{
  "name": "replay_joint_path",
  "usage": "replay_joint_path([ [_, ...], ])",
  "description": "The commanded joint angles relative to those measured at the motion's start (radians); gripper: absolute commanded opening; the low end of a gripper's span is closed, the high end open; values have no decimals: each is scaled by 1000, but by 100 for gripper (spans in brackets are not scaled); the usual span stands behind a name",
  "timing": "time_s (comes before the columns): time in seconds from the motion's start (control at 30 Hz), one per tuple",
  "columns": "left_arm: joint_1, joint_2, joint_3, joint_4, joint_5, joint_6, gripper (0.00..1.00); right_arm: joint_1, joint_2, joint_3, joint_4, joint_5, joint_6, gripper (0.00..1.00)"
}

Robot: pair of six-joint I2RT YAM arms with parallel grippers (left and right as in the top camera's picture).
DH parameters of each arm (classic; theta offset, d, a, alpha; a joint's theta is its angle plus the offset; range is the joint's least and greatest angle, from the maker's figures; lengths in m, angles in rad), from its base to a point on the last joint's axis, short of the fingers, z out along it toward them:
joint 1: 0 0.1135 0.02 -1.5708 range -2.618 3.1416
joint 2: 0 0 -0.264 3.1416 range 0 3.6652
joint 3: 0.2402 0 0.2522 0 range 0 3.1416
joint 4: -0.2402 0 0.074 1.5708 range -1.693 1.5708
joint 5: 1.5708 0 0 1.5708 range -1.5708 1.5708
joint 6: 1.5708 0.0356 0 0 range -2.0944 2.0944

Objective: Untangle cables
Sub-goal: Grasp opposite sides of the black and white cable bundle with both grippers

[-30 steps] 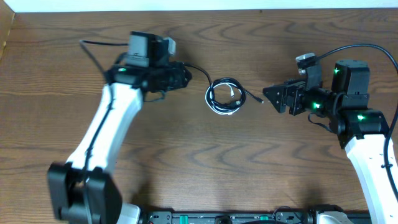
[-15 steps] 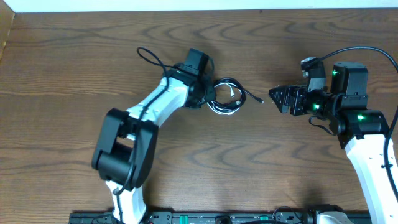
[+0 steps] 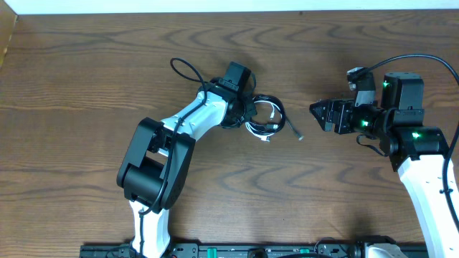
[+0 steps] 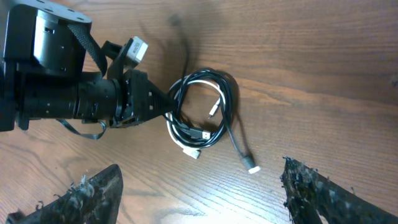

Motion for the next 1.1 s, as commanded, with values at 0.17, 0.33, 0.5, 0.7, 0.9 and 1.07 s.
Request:
replay_joint_path([
  [0.17,1,-50,11,-24,-14,21,7,6,1,15,-3,1,10,79],
  [0.33,1,-167,11,-25,-14,132,7,6,1,15,2,2,10,77],
  [0.5,1,-288,11,-31,-14,204,7,6,1,15,9,19,19,73],
  [0.7,1,-355,11,-64,-3,332,7,7,1,15,9,19,64,70],
  [0.9,6,-362,11,-143,235,540,7,8,1,15,19,14,137,67],
  [1.07,6,-361,11,-179,375,628,7,21,1,15,19,15,192,63],
])
